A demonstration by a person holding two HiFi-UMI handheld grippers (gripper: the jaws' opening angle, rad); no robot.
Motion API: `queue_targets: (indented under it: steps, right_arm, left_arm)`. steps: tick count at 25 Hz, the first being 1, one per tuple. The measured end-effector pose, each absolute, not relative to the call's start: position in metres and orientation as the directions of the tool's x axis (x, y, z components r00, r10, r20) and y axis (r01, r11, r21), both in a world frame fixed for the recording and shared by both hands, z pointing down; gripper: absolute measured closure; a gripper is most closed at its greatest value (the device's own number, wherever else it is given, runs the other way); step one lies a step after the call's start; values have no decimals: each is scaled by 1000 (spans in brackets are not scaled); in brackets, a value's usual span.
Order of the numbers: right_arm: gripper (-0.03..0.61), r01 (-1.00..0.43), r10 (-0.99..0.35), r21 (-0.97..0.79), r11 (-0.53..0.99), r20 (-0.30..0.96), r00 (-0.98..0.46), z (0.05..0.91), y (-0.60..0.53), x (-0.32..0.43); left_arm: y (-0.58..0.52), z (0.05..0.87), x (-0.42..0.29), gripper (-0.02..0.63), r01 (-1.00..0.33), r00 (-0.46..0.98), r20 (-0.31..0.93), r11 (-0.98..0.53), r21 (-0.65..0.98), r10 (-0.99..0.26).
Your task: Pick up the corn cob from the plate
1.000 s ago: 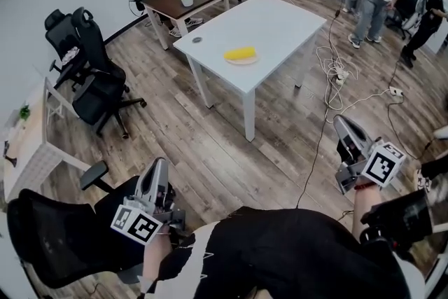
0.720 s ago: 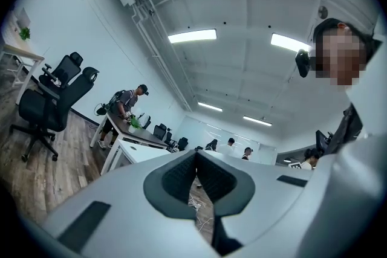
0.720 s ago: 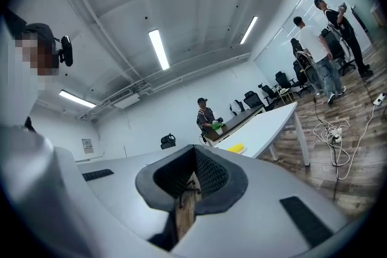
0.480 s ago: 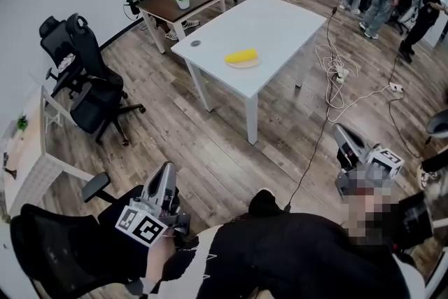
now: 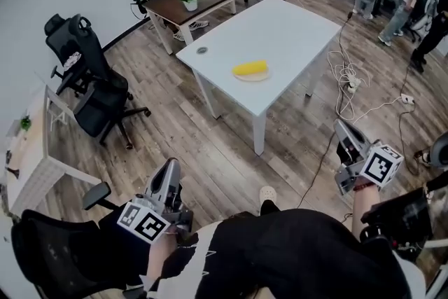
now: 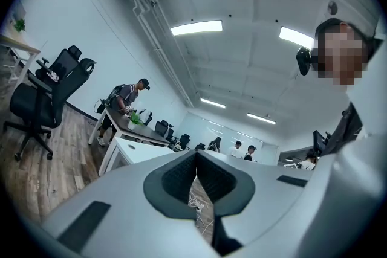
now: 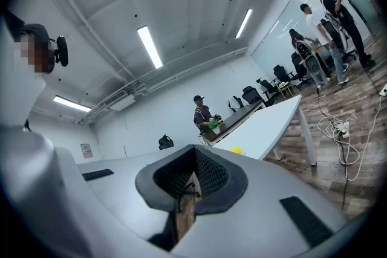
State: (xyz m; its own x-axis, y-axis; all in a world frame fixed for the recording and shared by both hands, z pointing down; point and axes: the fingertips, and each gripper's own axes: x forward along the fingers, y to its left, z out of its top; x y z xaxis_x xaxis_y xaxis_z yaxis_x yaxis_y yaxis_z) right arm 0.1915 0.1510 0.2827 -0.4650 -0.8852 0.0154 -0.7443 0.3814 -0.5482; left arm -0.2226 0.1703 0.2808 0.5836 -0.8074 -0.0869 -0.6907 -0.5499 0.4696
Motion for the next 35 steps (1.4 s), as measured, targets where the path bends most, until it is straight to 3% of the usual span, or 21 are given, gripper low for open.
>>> queue_targets:
  steps: [10,17,24,30,35]
  right_arm:
    - [563,-729,-811,-448,518,12,-585,268,20,188]
    - [565,-741,-813,-439,508,41,-581,282,-52,212]
    - [563,-744,-774,-382,548,105,-624,290,-102,204]
    - [563,-733,-758,-396,553,125,-640,304,-132,203]
    - [563,-746,-751,-363,558,162,-640,321,-140,203]
  left_arm:
    - [62,268,-194,600,-707,552,-121,-540,456,-825]
    - [-5,298,-169,600,-710,541,-79,-504,492,-837]
    - [-45,296,-159,601,-643,532,-160,-520,563,-831]
    - [-60,326,-164,600,-796,458,34,-392,461,-888]
    - [-68,335,-163,600,-782,461,26,-392,484,-887]
